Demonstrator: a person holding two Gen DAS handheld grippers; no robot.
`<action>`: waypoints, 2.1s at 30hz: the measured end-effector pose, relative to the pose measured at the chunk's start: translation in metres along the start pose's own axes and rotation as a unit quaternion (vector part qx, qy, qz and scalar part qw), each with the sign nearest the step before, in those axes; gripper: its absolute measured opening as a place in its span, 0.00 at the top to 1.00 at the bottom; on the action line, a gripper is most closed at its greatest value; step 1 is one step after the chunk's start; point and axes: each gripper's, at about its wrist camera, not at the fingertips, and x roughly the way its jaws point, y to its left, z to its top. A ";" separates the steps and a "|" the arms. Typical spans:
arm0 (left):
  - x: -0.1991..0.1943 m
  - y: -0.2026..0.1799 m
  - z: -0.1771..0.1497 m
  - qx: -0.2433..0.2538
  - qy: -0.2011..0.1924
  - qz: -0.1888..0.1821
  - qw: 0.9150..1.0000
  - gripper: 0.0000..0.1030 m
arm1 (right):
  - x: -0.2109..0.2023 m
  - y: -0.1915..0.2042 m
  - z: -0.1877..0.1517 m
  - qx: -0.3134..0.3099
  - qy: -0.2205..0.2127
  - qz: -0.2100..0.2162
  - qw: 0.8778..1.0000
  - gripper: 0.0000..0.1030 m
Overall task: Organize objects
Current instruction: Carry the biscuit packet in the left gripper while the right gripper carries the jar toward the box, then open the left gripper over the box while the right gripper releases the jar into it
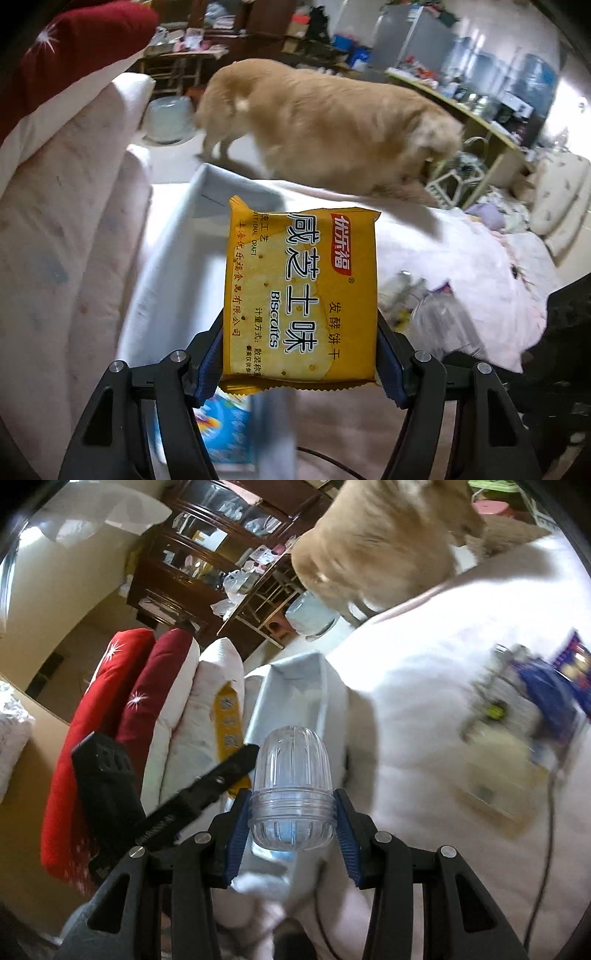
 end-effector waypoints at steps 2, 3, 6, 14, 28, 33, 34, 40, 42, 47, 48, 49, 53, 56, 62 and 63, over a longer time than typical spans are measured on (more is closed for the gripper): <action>0.012 0.008 0.008 -0.001 0.013 0.008 1.000 0.33 | 0.013 0.007 0.008 0.013 -0.007 0.012 1.000 0.59; 0.017 0.013 0.012 -0.005 0.021 0.009 1.000 0.33 | 0.019 0.010 0.012 0.018 -0.013 -0.003 1.000 0.59; 0.034 0.034 0.013 -0.023 0.047 0.013 0.999 0.33 | 0.039 0.009 0.024 0.036 -0.015 -0.013 0.999 0.59; 0.054 0.059 -0.013 -0.072 0.051 -0.008 0.996 0.33 | 0.061 -0.011 0.021 0.089 -0.008 -0.001 0.996 0.59; 0.006 0.048 -0.013 -0.035 -0.001 -0.008 0.999 0.34 | 0.073 0.001 0.027 0.073 0.004 -0.002 0.997 0.59; 0.009 0.032 -0.019 -0.004 0.015 -0.063 0.998 0.35 | 0.100 -0.010 0.029 0.110 0.017 0.011 0.994 0.59; 0.008 0.030 -0.020 -0.001 0.014 -0.065 0.998 0.35 | 0.106 -0.012 0.029 0.118 0.025 0.015 0.993 0.59; 0.016 0.033 -0.023 -0.002 0.023 -0.016 1.000 0.40 | 0.133 -0.025 0.006 0.163 0.063 0.039 0.984 0.59; 0.021 0.039 -0.026 -0.016 0.036 -0.030 0.999 0.39 | 0.136 -0.031 0.000 0.177 0.068 0.042 0.981 0.59; 0.026 0.037 -0.031 -0.020 0.045 -0.042 0.998 0.39 | 0.130 -0.047 -0.007 0.218 0.082 0.057 0.971 0.59; 0.026 0.037 -0.031 -0.021 0.047 -0.045 0.998 0.38 | 0.126 -0.050 -0.008 0.225 0.085 0.060 0.969 0.59; 0.027 0.036 -0.033 -0.022 0.049 -0.047 0.997 0.38 | 0.123 -0.053 -0.010 0.230 0.087 0.063 0.967 0.59; 0.036 0.036 -0.035 -0.001 0.054 0.078 0.995 0.42 | 0.105 -0.061 -0.012 0.252 0.082 0.076 0.961 0.57; 0.036 0.047 -0.039 -0.025 0.063 0.063 0.996 0.59 | 0.083 -0.054 -0.007 0.217 0.064 0.073 0.971 0.57; 0.009 0.020 -0.035 0.014 0.009 0.027 0.999 0.55 | 0.026 -0.038 -0.001 0.091 0.029 -0.010 0.995 0.57; 0.005 0.013 -0.035 0.020 0.003 0.014 1.000 0.53 | 0.012 -0.038 -0.002 0.072 0.016 -0.029 0.997 0.57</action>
